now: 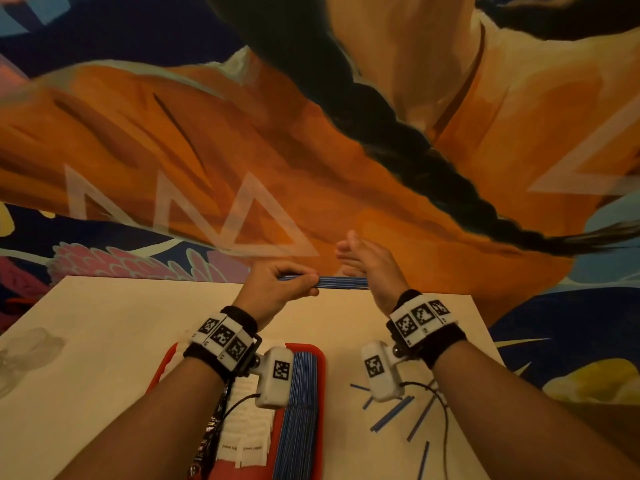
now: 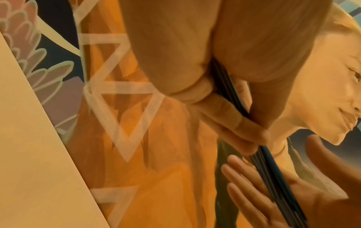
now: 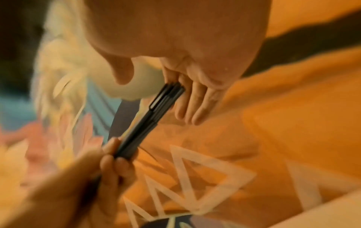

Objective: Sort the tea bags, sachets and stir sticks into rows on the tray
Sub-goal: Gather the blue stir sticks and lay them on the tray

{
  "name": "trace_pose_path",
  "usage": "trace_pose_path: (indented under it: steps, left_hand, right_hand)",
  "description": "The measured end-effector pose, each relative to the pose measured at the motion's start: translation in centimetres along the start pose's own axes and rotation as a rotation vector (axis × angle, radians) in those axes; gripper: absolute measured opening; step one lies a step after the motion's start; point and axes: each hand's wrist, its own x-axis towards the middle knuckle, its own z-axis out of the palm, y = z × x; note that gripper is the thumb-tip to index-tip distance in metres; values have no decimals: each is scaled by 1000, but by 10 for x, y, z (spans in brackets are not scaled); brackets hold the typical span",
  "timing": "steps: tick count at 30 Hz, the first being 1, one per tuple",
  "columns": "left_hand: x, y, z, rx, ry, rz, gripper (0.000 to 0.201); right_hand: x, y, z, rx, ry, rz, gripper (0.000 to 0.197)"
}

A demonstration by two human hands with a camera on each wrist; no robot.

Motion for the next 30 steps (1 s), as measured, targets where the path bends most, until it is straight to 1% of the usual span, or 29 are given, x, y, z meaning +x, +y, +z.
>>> trace_pose_path:
  steps: [1, 3, 6, 8, 9, 10, 11, 12, 13, 14, 15, 16, 17, 19, 21, 22, 23, 26, 28, 30]
  left_hand:
    - [0, 1, 3, -4, -8, 3, 7]
    - [0, 2, 9, -10, -14, 15, 6]
    - [-1, 0, 19, -26, 14, 23, 1]
    - [-2, -2, 20, -29, 71, 16, 5]
    - [-2, -2, 19, -16, 84, 19, 7]
    - [-2, -2, 15, 5, 86, 26, 8]
    - [-2, -2, 12, 29, 81, 36, 10]
    - [-1, -1, 8, 54, 78, 47, 11]
    - [-1, 0, 6, 77, 74, 54, 11]
    - [-2, 2, 5, 95, 68, 55, 11]
    - [-2, 3, 5, 106, 63, 54, 12]
    - [-3, 4, 5, 109, 68, 52, 15]
    - [-3, 4, 7, 107, 92, 44, 20]
    - [-2, 2, 7, 108, 215, -6, 28]
    - [1, -4, 3, 124, 369, -92, 31]
    - [2, -6, 2, 102, 406, -140, 31]
    - [3, -7, 1, 49, 409, -187, 31]
    - [1, -7, 3, -137, 333, -293, 28]
    - [0, -7, 4, -140, 296, -303, 28]
    - [1, -9, 4, -83, 278, -263, 32]
  right_hand:
    - [0, 1, 5, 81, 0, 22, 41]
    - [-1, -1, 13, 124, 8, 5, 39]
    - [-2, 2, 25, 22, 43, -48, 30]
    - [-1, 8, 27, -15, 22, -76, 18]
    - [0, 10, 25, -5, -34, -81, 10]
    - [-2, 7, 20, -12, -136, -69, 13]
    - [-2, 5, 16, -45, -270, -45, 22]
    - [-2, 0, 12, -152, -404, -18, 29]
    - [-3, -6, 9, -305, -516, 0, 29]
    - [-5, -10, 9, -481, -570, 15, 23]
    - [-6, -15, 11, -632, -566, 27, 12]
    - [-7, -18, 13, -765, -519, 33, 4]
    - [-6, -18, 16, -885, -448, 19, 10]
    - [-5, -13, 20, -1060, -337, -29, 16]
    - [-6, -7, 22, -1183, -289, -96, 19]
    - [-7, -5, 23, -1239, -282, -117, 20]
    - [-8, -3, 24, -1283, -278, -134, 20]
    - [-9, 1, 30, -1327, -248, -170, 21]
    - [-10, 3, 32, -1328, -244, -173, 21]
    - [-12, 5, 33, -1314, -243, -157, 21]
